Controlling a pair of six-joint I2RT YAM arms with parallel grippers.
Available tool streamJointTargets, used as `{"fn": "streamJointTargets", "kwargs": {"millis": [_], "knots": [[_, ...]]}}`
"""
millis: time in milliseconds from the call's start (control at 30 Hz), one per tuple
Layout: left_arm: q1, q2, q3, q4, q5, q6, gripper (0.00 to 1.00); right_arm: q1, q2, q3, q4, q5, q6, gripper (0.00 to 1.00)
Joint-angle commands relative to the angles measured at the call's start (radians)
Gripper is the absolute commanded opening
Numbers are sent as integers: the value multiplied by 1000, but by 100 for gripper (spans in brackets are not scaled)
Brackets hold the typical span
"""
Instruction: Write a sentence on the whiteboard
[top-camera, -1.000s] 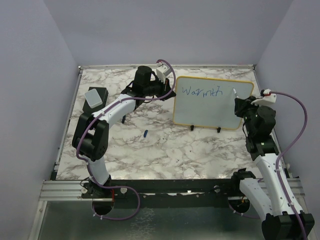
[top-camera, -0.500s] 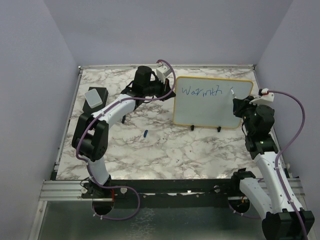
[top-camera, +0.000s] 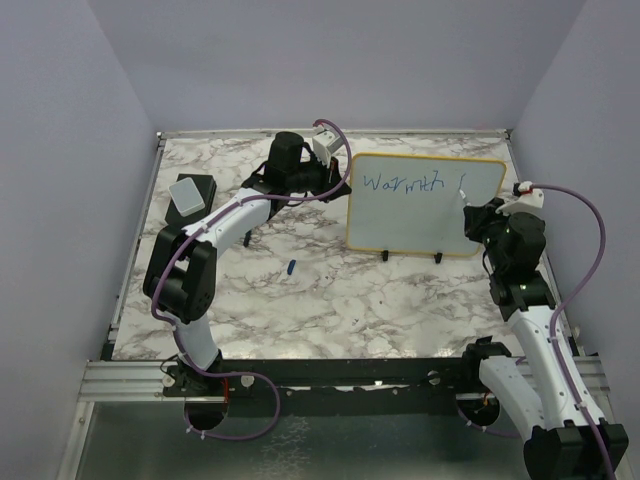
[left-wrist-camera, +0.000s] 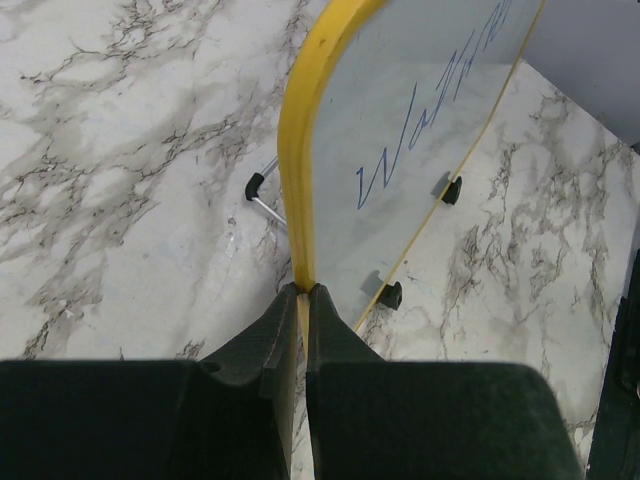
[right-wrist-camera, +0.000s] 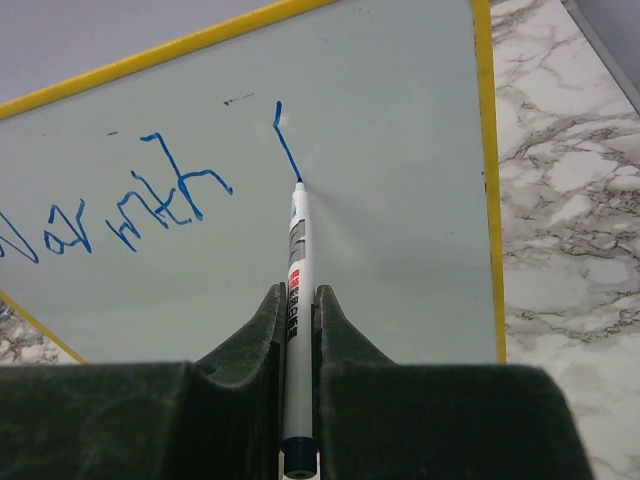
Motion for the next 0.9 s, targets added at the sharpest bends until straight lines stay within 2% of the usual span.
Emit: {"fn": "streamJointTargets", "kwargs": {"millis": [0,167,433,867], "knots": [[-3,-33,3,-36,2,22,0,-6,-13,-23,-55,24,14,1],[-3,-32,5,-37,2,21,0,-6,-30,-22,-52,6,6,1],[-4,-26,3,-36,-2,22,0,-6,-85,-41,6,-108,-21,1],[-3,-21,2,-36,-2,23,0,-6,-32,-21,91,-88,-37,1]]}}
